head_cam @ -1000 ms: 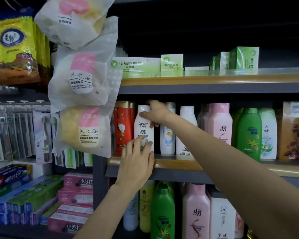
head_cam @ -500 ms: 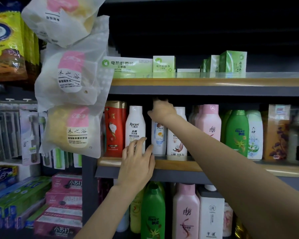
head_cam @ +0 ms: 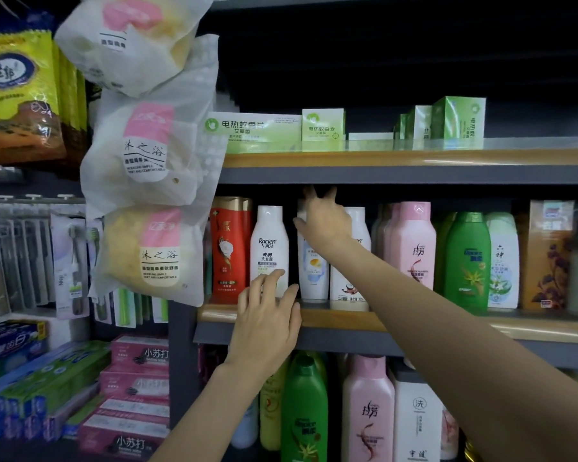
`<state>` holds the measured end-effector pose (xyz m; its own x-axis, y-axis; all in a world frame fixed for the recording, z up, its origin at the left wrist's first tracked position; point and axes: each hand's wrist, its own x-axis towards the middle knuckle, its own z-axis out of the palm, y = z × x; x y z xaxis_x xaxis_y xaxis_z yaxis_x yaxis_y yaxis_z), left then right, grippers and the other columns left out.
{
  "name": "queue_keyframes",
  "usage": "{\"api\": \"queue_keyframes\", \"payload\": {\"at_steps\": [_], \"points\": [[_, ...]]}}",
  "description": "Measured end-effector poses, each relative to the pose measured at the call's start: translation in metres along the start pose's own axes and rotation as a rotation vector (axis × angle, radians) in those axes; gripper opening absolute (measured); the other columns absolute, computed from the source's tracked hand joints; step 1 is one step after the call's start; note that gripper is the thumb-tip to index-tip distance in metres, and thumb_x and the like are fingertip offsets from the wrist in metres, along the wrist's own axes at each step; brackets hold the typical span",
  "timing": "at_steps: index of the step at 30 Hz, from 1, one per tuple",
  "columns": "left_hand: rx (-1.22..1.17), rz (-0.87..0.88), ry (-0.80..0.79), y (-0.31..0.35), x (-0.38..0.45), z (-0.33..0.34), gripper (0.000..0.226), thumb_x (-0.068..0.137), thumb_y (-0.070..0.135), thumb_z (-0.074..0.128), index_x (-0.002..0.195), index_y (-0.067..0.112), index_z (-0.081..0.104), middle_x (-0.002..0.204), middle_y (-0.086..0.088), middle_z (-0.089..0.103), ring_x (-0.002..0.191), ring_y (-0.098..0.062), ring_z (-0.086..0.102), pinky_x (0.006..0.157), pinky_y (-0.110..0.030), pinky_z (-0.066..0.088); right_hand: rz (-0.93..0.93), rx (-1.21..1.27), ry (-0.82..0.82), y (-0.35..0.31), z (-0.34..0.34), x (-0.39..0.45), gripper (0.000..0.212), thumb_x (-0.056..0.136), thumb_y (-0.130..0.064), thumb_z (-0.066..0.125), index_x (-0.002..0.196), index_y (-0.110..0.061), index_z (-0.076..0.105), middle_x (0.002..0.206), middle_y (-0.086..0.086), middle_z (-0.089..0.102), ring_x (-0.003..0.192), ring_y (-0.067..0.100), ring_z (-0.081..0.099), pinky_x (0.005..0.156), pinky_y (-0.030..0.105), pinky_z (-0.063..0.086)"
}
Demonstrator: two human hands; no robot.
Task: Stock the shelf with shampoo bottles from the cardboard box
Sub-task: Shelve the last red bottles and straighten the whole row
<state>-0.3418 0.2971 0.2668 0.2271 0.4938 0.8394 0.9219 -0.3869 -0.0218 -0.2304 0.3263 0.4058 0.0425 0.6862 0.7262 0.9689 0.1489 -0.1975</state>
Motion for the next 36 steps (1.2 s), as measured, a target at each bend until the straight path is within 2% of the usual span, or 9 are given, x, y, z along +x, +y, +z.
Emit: {"api": "queue_keyframes", "payload": {"at_steps": [5,10,14,19,22,27,31,33,36], "points": [[-0.022,-0.003,-0.036,0.004,0.0,-0.004,0.038,0.085,0.031,0.035,0.105,0.02,0.065,0.117,-0.006,0.06,0.106,-0.024,0.055,0.08,-0.036,0.05,0.024,0.19,-0.02,-0.002,-0.002,-0.001,0.043,0.088,-0.024,0.056,0.127,-0.012,0.043,0.104,0.017,0.062,0.096,0.037,0.061,0.067,0.032,0.044],[-0.17,-0.077,-0.033,0.008,0.001,-0.007,0.038,0.089,0.028,0.035,0.118,0.015,0.057,0.126,-0.007,0.052,0.115,-0.024,0.05,0.091,-0.036,0.043,0.031,0.379,-0.069,-0.001,-0.013,-0.01,0.041,0.087,-0.029,0.061,0.118,-0.007,0.043,0.099,0.01,0.062,0.074,0.034,0.068,0.071,0.043,0.057],[-0.375,-0.199,-0.033,0.011,0.017,-0.011,0.037,0.093,0.022,0.043,0.129,0.011,0.043,0.133,-0.005,0.043,0.122,-0.02,0.041,0.101,-0.03,0.034,0.025,0.442,-0.182,0.0,-0.027,-0.011,0.039,0.09,-0.03,0.057,0.119,-0.006,0.045,0.09,0.013,0.062,0.049,0.022,0.061,0.057,0.038,0.052],[-0.473,-0.32,-0.114,0.015,0.028,-0.014,0.042,0.091,0.026,0.05,0.128,0.009,0.039,0.122,-0.007,0.056,0.111,-0.023,0.055,0.089,-0.032,0.044,0.088,0.545,-0.248,0.002,-0.022,-0.016,0.055,0.087,-0.027,0.061,0.128,-0.005,0.032,0.096,0.017,0.063,0.05,0.025,0.06,0.045,0.03,0.049],[-0.418,-0.345,-0.192,0.012,0.035,-0.016,0.04,0.088,0.035,0.054,0.119,0.012,0.043,0.111,-0.006,0.064,0.101,-0.024,0.061,0.079,-0.035,0.047,0.14,0.547,-0.315,0.01,-0.015,-0.028,0.059,0.085,-0.025,0.065,0.129,-0.005,0.031,0.09,0.022,0.069,0.052,0.026,0.062,0.059,0.035,0.056],[-0.373,-0.377,-0.24,0.01,0.044,-0.018,0.041,0.084,0.042,0.059,0.11,0.012,0.049,0.105,-0.005,0.067,0.097,-0.025,0.063,0.076,-0.036,0.051,0.157,0.487,-0.486,0.021,-0.004,-0.041,0.026,0.082,-0.019,0.068,0.081,-0.007,0.045,0.091,0.022,0.071,0.07,0.03,0.068,0.076,0.039,0.059],[-0.315,-0.36,-0.254,0.012,0.044,-0.019,0.041,0.084,0.043,0.059,0.108,0.012,0.049,0.105,-0.007,0.067,0.097,-0.027,0.063,0.074,-0.035,0.049,0.179,0.637,-0.557,0.031,0.007,-0.051,0.022,0.08,-0.01,0.07,0.085,-0.009,0.048,0.086,0.015,0.068,0.058,0.021,0.063,0.045,0.023,0.051],[-0.286,-0.337,-0.284,0.014,0.046,-0.02,0.043,0.083,0.041,0.059,0.11,0.009,0.048,0.106,-0.01,0.065,0.098,-0.03,0.061,0.076,-0.037,0.051,0.189,0.697,-0.536,0.034,0.009,-0.053,0.021,0.082,-0.008,0.068,0.088,-0.009,0.048,0.082,0.012,0.064,0.053,0.019,0.06,0.039,0.019,0.046],[-0.242,-0.308,-0.321,0.02,0.051,-0.021,0.039,0.086,0.035,0.058,0.109,0.005,0.047,0.107,-0.014,0.062,0.098,-0.031,0.06,0.075,-0.036,0.049,0.2,0.616,-0.501,0.034,0.008,-0.053,0.02,0.083,-0.012,0.067,0.094,0.001,0.056,0.082,0.019,0.067,0.058,0.022,0.062,0.065,0.032,0.059]]}}
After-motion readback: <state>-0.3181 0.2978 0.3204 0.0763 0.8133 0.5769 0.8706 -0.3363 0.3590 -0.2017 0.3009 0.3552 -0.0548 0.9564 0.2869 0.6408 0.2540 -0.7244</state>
